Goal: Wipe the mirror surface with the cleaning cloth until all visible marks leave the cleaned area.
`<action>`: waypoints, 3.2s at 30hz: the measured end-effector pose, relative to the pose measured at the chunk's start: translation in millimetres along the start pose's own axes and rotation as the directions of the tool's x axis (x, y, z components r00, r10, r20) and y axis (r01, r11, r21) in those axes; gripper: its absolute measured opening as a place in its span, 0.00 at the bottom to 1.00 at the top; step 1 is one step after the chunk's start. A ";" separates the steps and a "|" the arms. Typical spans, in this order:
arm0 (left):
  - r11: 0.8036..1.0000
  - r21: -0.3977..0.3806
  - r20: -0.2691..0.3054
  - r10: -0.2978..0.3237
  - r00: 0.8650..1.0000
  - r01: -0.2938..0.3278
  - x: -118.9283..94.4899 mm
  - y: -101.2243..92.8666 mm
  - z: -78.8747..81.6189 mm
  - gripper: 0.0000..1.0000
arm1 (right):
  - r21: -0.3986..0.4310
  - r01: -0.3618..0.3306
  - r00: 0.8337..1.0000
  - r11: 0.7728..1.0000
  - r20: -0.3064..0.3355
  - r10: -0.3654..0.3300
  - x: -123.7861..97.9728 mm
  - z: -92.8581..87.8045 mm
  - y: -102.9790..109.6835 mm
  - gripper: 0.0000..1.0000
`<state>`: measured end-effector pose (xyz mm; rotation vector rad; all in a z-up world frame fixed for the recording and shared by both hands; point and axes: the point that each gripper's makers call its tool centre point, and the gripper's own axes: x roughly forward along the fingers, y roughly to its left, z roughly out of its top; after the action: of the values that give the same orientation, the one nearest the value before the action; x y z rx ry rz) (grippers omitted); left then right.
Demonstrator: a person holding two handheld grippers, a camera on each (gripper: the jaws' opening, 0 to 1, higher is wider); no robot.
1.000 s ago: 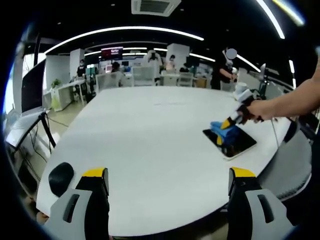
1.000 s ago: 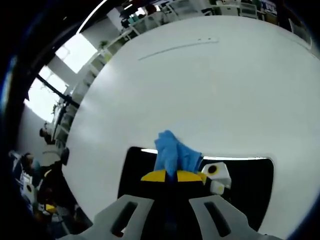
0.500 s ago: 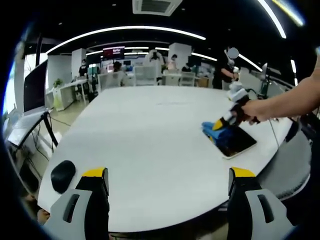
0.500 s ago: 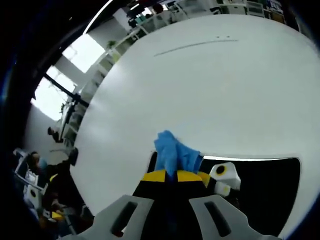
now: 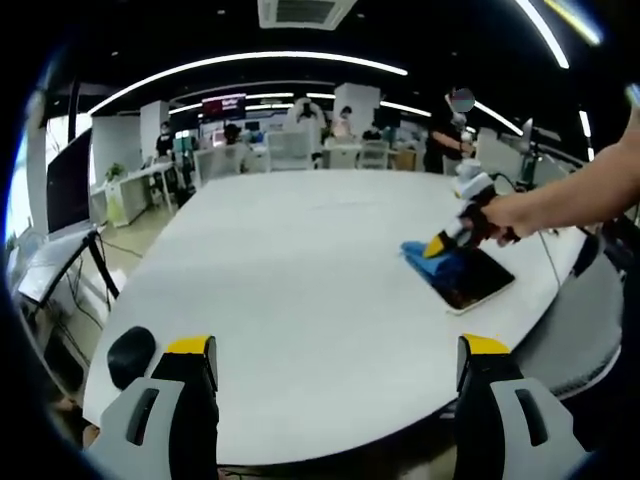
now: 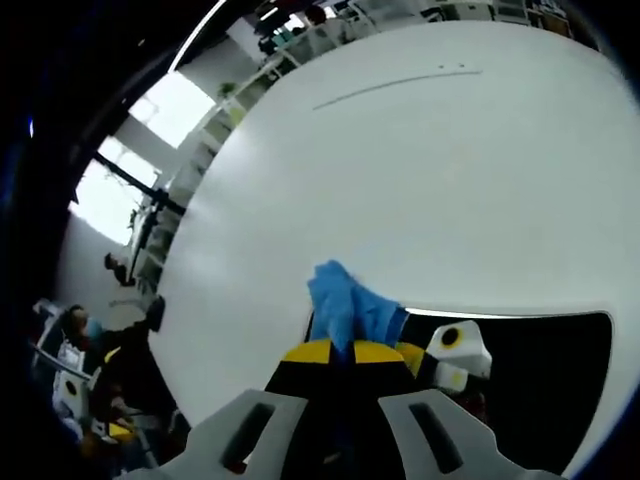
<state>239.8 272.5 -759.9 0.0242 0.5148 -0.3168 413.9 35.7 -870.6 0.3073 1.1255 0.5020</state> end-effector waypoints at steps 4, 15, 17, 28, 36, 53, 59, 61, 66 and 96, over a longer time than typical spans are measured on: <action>1.000 0.010 0.001 0.000 1.000 0.000 3.9 0.5 5.5 1.00 | -0.002 -0.009 1.000 1.000 0.001 0.009 -0.5 -0.4 0.1 0.00; 1.000 0.020 0.003 -0.001 1.000 0.000 4.6 -12.7 14.6 1.00 | -0.019 -0.034 0.999 0.999 -0.014 0.034 -0.7 0.2 0.3 0.00; 1.000 0.021 -0.004 -0.002 1.000 0.002 4.1 -12.9 12.7 1.00 | -0.027 -0.035 0.999 0.999 -0.011 0.035 -1.3 -0.3 0.9 0.00; 1.000 0.014 0.005 0.010 1.000 -0.010 -2.2 -3.6 12.4 1.00 | -0.006 -0.023 1.000 1.000 -0.017 0.023 -0.5 0.7 0.8 0.00; 1.000 0.010 -0.003 -0.002 1.000 0.002 -1.4 -2.0 8.7 1.00 | -0.007 -0.008 1.000 1.000 -0.009 0.008 0.1 0.7 1.0 0.00; 0.997 0.016 -0.004 -0.073 0.997 0.073 18.6 3.4 9.6 1.00 | 0.002 0.039 0.999 0.999 0.022 -0.039 1.2 0.6 6.5 0.00; 0.997 0.004 -0.004 -0.082 0.997 0.082 23.3 10.6 7.6 1.00 | 0.008 0.041 0.999 0.999 0.030 -0.041 3.7 2.7 9.4 0.00; 0.996 0.002 -0.002 -0.084 0.996 0.084 25.5 13.1 7.0 1.00 | 0.007 0.039 0.999 0.999 0.030 -0.039 4.0 3.1 9.4 0.00; 0.996 -0.017 0.004 -0.084 0.996 0.084 29.0 14.8 4.1 1.00 | 0.007 0.037 0.999 0.999 0.029 -0.037 4.1 3.1 9.0 0.00; 0.997 -0.007 0.025 -0.079 0.997 0.079 30.5 -5.0 10.4 1.00 | -0.016 0.035 0.999 0.999 -0.017 -0.035 -6.8 -23.8 13.7 0.00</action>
<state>268.4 257.8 -765.4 -0.0074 0.4932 -0.3920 386.7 43.4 -868.4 0.2694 1.1412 0.4836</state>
